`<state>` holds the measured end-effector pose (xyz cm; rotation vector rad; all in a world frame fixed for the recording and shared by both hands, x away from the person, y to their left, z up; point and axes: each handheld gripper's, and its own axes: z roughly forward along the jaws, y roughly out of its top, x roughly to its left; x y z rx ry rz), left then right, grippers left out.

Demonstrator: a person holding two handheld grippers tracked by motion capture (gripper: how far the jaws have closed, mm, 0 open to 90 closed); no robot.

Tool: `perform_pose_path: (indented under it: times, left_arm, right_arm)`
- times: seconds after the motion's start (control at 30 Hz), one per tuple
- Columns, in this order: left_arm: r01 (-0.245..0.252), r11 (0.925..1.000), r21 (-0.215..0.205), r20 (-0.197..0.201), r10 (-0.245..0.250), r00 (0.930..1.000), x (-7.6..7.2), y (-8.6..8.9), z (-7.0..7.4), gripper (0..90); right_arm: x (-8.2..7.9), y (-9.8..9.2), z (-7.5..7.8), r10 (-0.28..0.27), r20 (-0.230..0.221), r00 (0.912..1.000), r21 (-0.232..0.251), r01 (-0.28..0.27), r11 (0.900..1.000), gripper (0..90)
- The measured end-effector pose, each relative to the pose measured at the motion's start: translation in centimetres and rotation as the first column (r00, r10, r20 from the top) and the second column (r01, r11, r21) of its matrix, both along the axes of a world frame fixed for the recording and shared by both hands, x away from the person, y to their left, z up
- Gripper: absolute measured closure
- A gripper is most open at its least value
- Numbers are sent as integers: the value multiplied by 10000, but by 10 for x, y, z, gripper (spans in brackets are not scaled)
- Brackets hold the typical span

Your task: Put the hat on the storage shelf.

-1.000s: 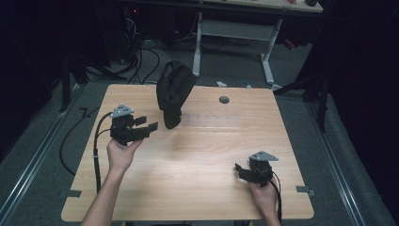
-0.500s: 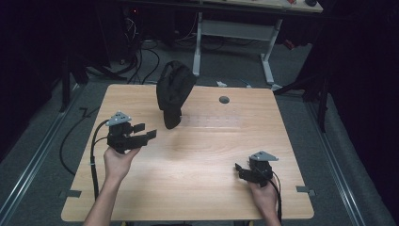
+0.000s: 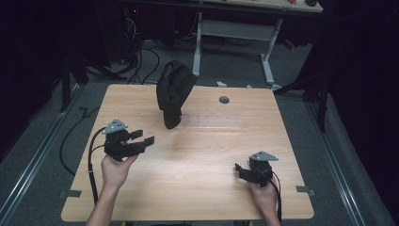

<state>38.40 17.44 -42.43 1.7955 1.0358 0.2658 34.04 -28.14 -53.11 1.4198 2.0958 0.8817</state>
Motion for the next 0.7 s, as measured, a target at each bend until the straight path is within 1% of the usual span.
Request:
perform_pose_path:
  times: [0.43, 0.63, 0.7]
  left_arm:
    - [-93, 9999, 65, -64, 94, 9999, -13, 6, -9, 383]
    - [-130, 9999, 60, -171, 131, 9998, -17, 7, -15, 382]
    - [-71, 9999, 90, -244, 74, 9997, -19, 8, -18, 379]
  right_arm:
    - [0, 0, 0, 6, 5, 10000, -6, -6, 10000, 323]
    - [0, 0, 0, -6, 0, 10000, -2, 6, 10000, 323]
    - [0, 0, 0, -3, 6, 10000, -6, 3, 10000, 323]
